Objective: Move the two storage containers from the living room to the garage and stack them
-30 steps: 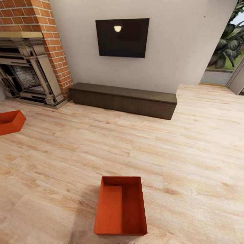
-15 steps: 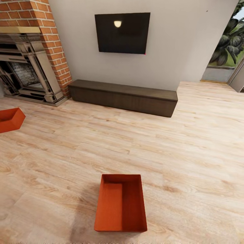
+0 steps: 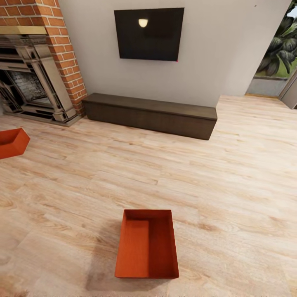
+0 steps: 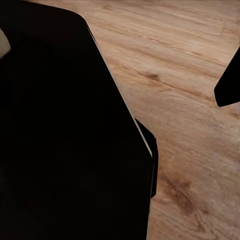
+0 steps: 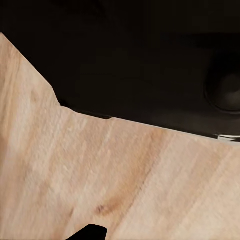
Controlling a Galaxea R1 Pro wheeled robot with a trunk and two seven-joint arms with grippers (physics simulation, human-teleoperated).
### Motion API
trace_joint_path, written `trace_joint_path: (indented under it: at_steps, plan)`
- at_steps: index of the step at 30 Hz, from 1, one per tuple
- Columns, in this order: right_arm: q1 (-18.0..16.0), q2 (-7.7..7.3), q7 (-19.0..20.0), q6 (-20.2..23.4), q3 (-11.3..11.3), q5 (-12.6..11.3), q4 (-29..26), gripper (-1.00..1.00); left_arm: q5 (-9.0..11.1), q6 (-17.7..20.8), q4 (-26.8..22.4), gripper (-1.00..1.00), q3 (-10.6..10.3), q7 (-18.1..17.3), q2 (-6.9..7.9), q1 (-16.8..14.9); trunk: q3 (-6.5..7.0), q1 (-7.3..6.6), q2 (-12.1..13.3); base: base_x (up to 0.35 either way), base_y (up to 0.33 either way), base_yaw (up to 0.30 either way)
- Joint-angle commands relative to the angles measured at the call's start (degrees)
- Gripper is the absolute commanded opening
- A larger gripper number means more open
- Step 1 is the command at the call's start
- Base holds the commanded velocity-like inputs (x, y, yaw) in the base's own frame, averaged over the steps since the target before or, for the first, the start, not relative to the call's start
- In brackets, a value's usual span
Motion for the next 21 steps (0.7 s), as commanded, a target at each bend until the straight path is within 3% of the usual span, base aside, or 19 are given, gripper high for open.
trace_joint_path:
  at_steps: [1,21]
  plan:
    - [0.0,0.03,0.0,-0.3,0.5,-0.5,0.2,1.0,0.4,0.0,0.0,1.0,-0.1,0.0,0.01,0.0,-0.13,0.0,0.0,0.0,0.0,0.0]
    - [0.0,-0.03,0.0,-0.3,0.5,-0.5,0.1,1.0,1.0,-0.1,-0.4,1.0,0.7,0.1,0.08,0.0,-1.95,0.0,0.0,0.0,0.0,0.0]
